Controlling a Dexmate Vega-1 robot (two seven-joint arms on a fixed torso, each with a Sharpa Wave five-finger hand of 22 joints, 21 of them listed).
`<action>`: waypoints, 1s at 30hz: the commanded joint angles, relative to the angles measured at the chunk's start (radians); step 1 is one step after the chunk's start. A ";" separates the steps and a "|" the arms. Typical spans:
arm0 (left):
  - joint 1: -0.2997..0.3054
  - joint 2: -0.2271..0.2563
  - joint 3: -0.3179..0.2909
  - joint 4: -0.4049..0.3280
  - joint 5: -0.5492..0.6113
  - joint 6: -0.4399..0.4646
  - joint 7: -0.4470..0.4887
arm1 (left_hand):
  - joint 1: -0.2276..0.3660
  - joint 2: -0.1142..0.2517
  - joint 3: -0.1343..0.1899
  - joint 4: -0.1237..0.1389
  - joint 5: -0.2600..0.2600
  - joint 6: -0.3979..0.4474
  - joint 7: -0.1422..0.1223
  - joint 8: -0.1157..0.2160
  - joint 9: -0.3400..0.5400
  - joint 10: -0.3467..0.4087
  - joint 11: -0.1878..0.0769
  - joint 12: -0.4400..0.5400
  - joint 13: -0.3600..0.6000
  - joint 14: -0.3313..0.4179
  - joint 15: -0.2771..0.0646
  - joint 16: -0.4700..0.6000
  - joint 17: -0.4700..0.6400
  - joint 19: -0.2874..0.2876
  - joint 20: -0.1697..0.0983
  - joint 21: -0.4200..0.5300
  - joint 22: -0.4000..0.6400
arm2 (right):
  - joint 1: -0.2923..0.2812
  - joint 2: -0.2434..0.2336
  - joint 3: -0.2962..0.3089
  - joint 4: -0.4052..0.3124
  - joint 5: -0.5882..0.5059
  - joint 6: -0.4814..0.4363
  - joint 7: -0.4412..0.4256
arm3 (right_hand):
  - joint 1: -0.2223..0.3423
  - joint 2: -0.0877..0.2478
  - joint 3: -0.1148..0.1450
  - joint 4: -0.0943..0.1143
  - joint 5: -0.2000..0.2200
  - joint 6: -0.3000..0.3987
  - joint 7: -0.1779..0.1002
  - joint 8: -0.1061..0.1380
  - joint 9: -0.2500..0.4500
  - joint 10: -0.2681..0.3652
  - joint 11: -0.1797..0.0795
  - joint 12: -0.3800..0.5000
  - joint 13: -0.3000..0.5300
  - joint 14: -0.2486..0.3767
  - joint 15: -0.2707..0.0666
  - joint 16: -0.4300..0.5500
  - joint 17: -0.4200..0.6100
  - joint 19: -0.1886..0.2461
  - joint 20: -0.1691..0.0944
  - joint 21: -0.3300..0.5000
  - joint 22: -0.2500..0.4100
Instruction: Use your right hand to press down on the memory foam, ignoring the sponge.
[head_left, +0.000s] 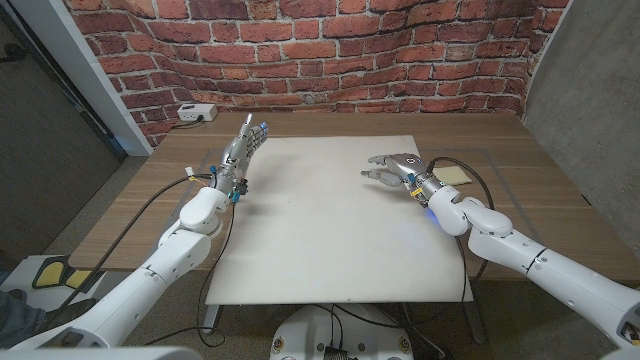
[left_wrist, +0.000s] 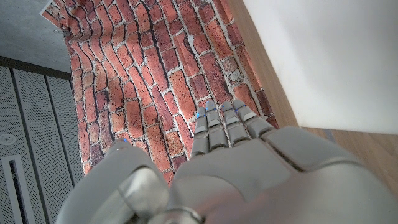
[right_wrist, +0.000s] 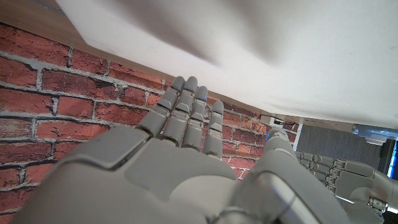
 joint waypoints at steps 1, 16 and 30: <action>-0.003 0.002 0.001 -0.003 0.002 0.006 0.002 | 0.006 0.000 -0.008 0.001 0.000 0.008 0.000 -0.003 0.004 0.008 -0.002 -0.002 0.001 0.012 0.000 -0.001 0.002 0.001 0.006 -0.006 0.002 | 0.016 0.004 -0.022 0.022 -0.011 -0.014 0.022 | 0.006 0.006 0.009 -0.003 -0.004 0.010 0.000 -0.002 0.004 0.006 -0.009 -0.005 0.003 -0.011 0.003 -0.008 0.003 0.004 0.001 -0.001 0.001; -0.001 0.000 0.001 0.000 0.000 0.006 0.003 | 0.009 0.004 -0.008 0.001 -0.001 0.011 -0.001 -0.004 0.004 0.009 -0.001 -0.004 0.001 0.012 0.002 -0.002 0.002 0.001 0.006 -0.008 0.002 | 0.032 0.009 -0.055 0.052 -0.048 -0.030 0.026 | 0.006 0.007 0.013 -0.003 -0.004 0.013 0.000 -0.008 0.005 -0.039 -0.005 -0.031 0.004 -0.139 0.029 -0.068 0.005 -0.041 0.006 -0.029 0.003; -0.002 -0.003 0.001 0.007 -0.002 0.001 0.000 | 0.011 0.008 -0.009 0.001 -0.003 0.016 -0.002 -0.005 0.004 0.012 -0.006 -0.005 0.001 0.014 0.000 -0.002 0.002 0.002 0.006 -0.009 0.002 | 0.029 0.011 -0.077 0.068 -0.064 -0.032 0.026 | 0.008 0.014 0.018 -0.002 -0.004 0.011 -0.001 -0.011 0.005 -0.041 -0.010 -0.033 0.004 -0.137 0.032 -0.065 0.006 -0.029 0.003 -0.028 0.003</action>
